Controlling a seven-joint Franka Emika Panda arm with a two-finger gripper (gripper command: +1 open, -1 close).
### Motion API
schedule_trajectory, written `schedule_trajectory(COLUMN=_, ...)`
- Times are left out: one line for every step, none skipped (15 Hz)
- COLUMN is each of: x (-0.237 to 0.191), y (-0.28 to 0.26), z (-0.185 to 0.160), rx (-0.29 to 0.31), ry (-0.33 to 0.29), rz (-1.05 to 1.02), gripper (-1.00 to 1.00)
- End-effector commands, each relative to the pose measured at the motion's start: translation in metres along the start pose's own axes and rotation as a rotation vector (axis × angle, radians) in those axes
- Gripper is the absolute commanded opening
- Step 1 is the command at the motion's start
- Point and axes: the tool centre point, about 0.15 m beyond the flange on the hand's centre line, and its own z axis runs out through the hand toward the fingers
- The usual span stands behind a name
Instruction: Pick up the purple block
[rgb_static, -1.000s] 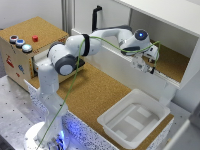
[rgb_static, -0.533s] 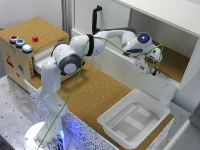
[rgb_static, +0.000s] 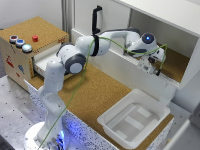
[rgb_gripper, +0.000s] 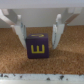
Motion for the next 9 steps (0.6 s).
schedule_trajectory(x=0.018, y=0.005, z=-0.031, rx=0.016, ry=-0.054, rz=-0.029, gripper=-1.0)
schedule_trajectory(x=0.014, y=0.004, z=-0.041, rx=0.009, ry=-0.044, rz=-0.024, gripper=-1.0)
schedule_trajectory(x=0.011, y=0.005, z=-0.049, rx=0.014, ry=-0.042, rz=-0.011, gripper=-1.0)
schedule_trajectory(x=0.009, y=0.004, z=-0.06, rx=0.015, ry=-0.032, rz=-0.011, gripper=-1.0)
schedule_trajectory(x=0.008, y=0.002, z=-0.074, rx=0.006, ry=-0.013, rz=-0.017, gripper=-1.0)
schedule_trajectory(x=0.006, y=-0.001, z=-0.086, rx=0.013, ry=-0.002, rz=-0.031, gripper=-1.0)
schedule_trajectory(x=0.005, y=-0.003, z=-0.096, rx=0.012, ry=0.005, rz=-0.046, gripper=-1.0)
schedule_trajectory(x=0.001, y=-0.005, z=-0.106, rx=0.024, ry=0.005, rz=-0.061, gripper=-1.0)
schedule_trajectory(x=-0.005, y=-0.006, z=-0.112, rx=0.036, ry=-0.002, rz=-0.078, gripper=-1.0)
